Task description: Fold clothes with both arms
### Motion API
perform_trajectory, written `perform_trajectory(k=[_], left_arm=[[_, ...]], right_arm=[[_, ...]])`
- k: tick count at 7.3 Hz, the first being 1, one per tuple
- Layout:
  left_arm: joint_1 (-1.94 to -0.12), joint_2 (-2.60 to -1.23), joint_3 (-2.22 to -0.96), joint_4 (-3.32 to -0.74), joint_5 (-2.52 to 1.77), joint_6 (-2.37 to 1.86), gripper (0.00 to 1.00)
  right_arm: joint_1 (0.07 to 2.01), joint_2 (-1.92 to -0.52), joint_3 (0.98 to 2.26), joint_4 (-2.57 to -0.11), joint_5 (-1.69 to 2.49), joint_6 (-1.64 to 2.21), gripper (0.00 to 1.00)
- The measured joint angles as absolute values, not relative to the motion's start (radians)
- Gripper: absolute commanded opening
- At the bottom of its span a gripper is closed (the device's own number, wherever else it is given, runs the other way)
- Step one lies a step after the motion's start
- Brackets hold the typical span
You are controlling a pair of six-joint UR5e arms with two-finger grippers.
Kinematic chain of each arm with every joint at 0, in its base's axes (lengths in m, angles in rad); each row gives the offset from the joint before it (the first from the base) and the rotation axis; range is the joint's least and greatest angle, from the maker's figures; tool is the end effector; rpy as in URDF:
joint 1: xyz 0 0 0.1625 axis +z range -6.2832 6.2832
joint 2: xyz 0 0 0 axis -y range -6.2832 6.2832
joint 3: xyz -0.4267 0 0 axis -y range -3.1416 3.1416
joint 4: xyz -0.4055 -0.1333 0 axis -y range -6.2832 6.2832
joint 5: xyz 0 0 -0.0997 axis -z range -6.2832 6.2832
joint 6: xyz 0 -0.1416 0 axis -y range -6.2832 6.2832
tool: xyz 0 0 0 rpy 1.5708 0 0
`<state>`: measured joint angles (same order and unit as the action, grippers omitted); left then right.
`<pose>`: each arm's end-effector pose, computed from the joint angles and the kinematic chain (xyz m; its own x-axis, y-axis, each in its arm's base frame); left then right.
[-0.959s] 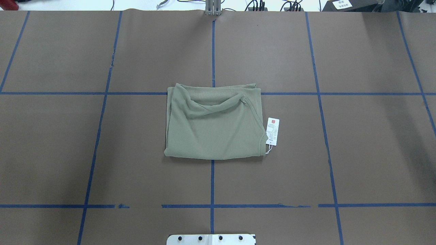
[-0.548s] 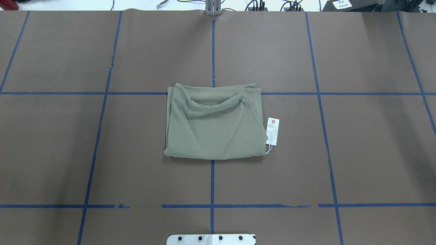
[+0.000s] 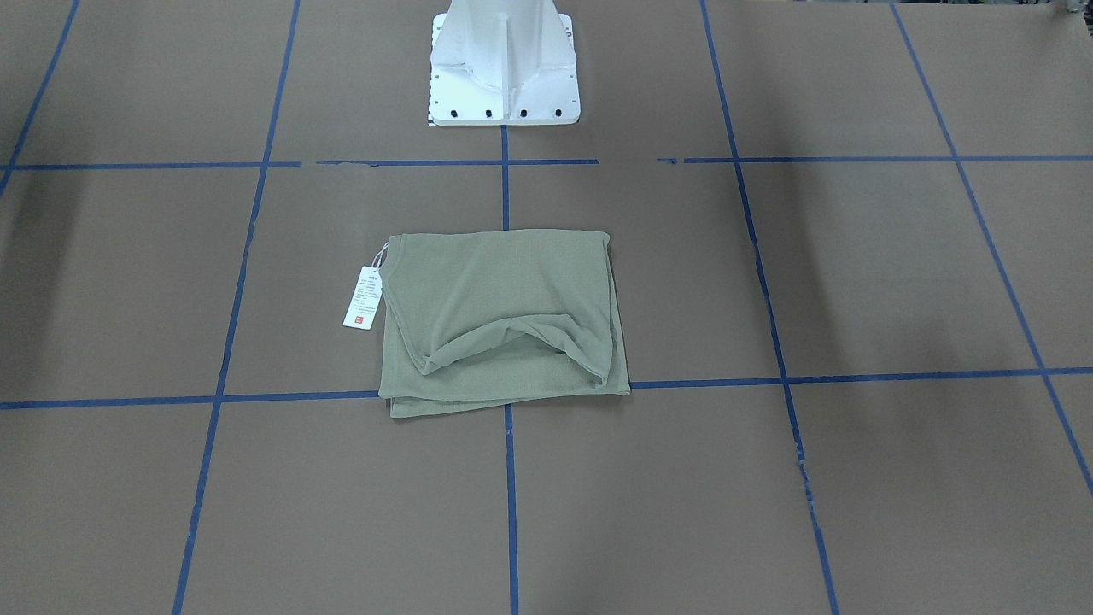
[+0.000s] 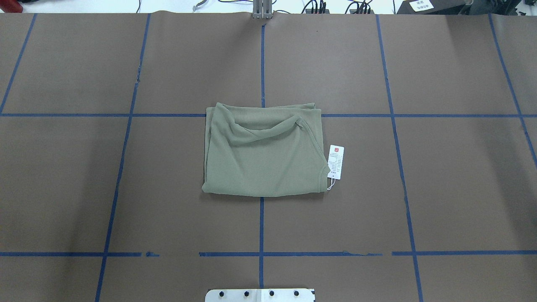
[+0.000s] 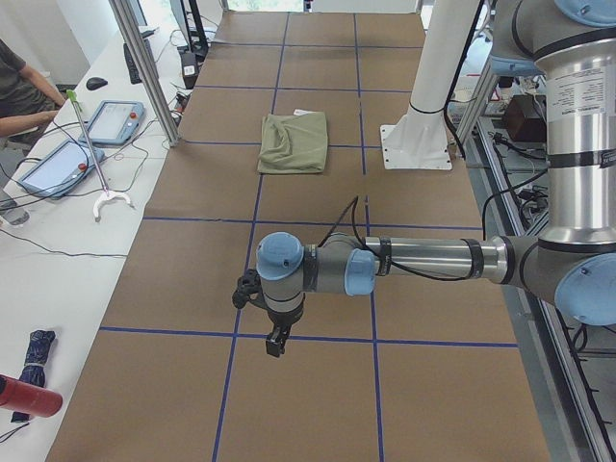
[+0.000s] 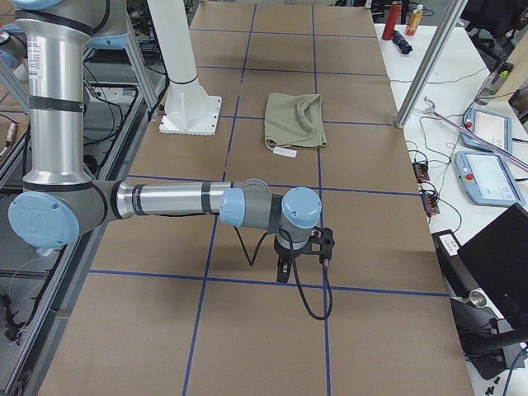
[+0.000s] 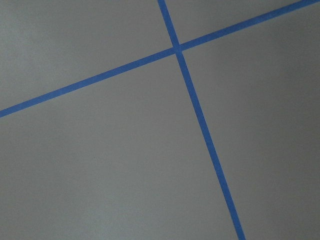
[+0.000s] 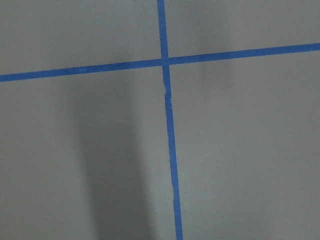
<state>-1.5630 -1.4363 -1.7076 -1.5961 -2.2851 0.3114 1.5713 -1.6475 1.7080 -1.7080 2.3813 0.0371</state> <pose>-0.0370 -0.4512 0.6886 0.7167 0.3291 -0.6149 -0.2389 0.9442 0.2269 0.0309 -0.4640 0.6684 0.6886 0.0928 0.7192 -0.0261 0.9943 -0.1034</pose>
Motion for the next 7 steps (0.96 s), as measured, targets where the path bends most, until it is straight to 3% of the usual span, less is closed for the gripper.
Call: perform_trajectory(k=[7], left_arm=[[-1.563,-1.437,-1.709,-1.597,-2.290,0.005,1.00]], right_arm=[[1.574,-1.658,1.709,-1.649,2.379,0.047,1.00]])
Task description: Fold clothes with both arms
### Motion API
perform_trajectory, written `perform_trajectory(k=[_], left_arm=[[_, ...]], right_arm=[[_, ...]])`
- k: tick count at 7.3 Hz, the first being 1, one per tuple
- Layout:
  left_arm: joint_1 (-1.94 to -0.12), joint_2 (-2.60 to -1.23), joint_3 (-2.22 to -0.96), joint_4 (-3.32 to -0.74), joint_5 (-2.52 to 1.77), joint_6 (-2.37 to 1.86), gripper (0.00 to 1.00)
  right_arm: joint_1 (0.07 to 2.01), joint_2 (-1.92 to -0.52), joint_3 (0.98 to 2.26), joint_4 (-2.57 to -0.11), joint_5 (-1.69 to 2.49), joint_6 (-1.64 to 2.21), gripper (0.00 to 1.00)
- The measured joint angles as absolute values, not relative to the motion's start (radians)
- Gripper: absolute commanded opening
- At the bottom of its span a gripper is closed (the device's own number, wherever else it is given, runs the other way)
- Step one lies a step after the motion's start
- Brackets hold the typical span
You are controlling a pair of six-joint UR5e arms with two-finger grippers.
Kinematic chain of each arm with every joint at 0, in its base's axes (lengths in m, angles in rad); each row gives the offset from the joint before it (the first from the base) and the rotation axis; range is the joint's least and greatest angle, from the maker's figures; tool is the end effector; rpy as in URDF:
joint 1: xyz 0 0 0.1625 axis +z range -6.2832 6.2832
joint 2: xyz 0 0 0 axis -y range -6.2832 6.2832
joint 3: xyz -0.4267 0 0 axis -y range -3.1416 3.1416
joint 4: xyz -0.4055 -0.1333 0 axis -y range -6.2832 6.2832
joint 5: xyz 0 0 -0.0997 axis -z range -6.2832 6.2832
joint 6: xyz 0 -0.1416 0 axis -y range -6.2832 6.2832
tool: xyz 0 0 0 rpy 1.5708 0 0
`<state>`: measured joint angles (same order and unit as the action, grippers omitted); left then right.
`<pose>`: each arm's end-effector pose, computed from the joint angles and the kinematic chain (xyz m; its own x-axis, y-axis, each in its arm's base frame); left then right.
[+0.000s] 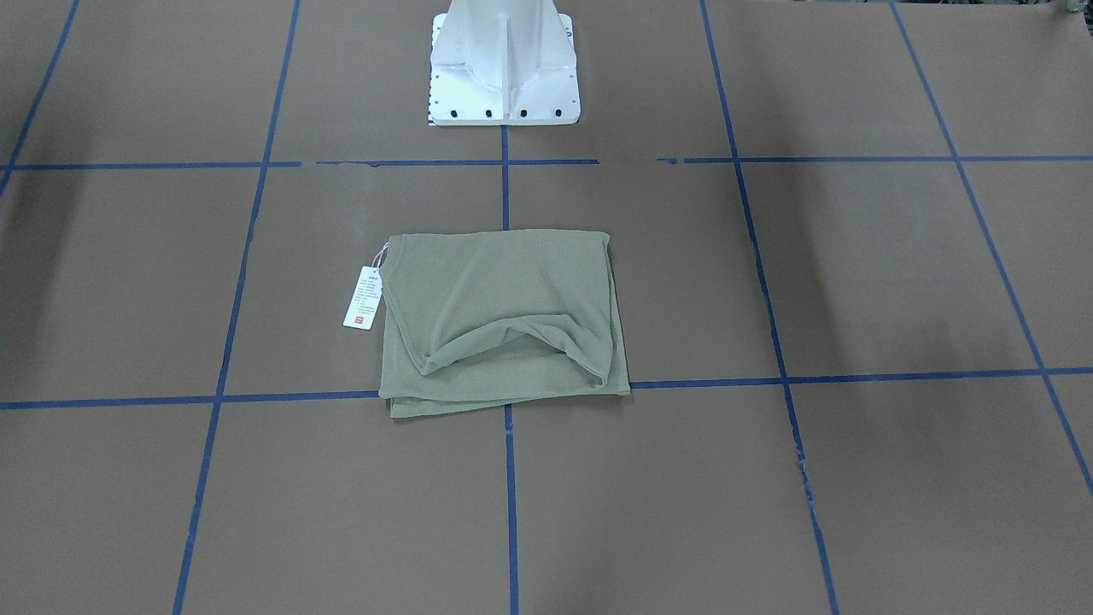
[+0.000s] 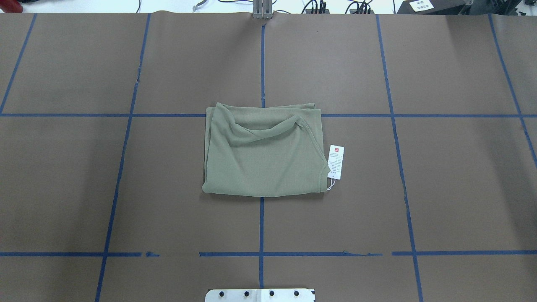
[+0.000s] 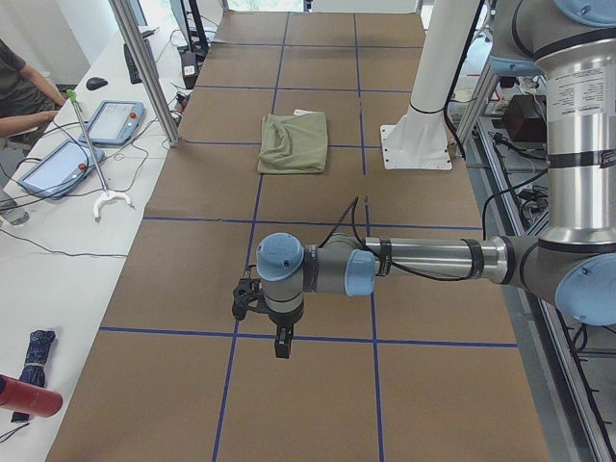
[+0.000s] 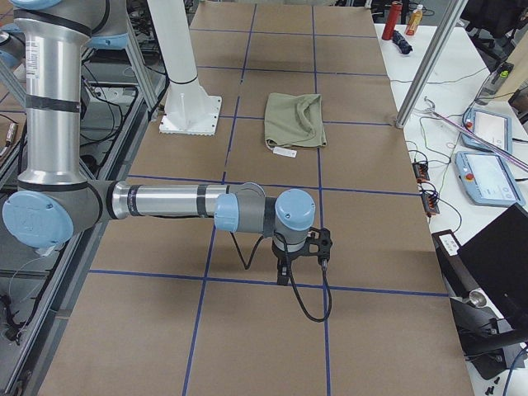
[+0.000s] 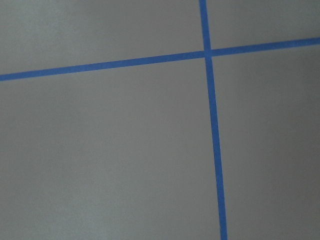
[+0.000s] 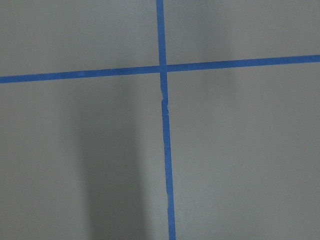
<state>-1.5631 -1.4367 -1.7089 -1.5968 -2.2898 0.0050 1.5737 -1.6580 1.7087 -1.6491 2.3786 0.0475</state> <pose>-0.0366 -0.4516 0.6873 0.7522 0.0306 -0.6582 -0.0115 0.9994 0.0333 0.0323 -0.4647 0.6676 0.6901 0.0694 0.7204 -0.0357 0.9974 -0.0619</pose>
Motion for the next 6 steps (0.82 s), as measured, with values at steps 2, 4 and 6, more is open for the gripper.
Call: perform_trajectory(k=[2,4,6], left_arm=[[-1.563,-1.437,-1.712,-1.597,-2.291,-0.024,1.00],[-1.563,-1.438,-1.713,-1.597,-2.292,-0.027,1.00],[-1.563,-1.440,-1.713,-1.597,-2.292,-0.027,1.00]], right_arm=[[1.573,-1.656,1.710,-1.649,2.378,0.048,1.00],[1.573,-1.654,1.710,-1.648,2.378,0.048,1.00],[1.573,-1.654,1.711,-1.649,2.378,0.048,1.00]])
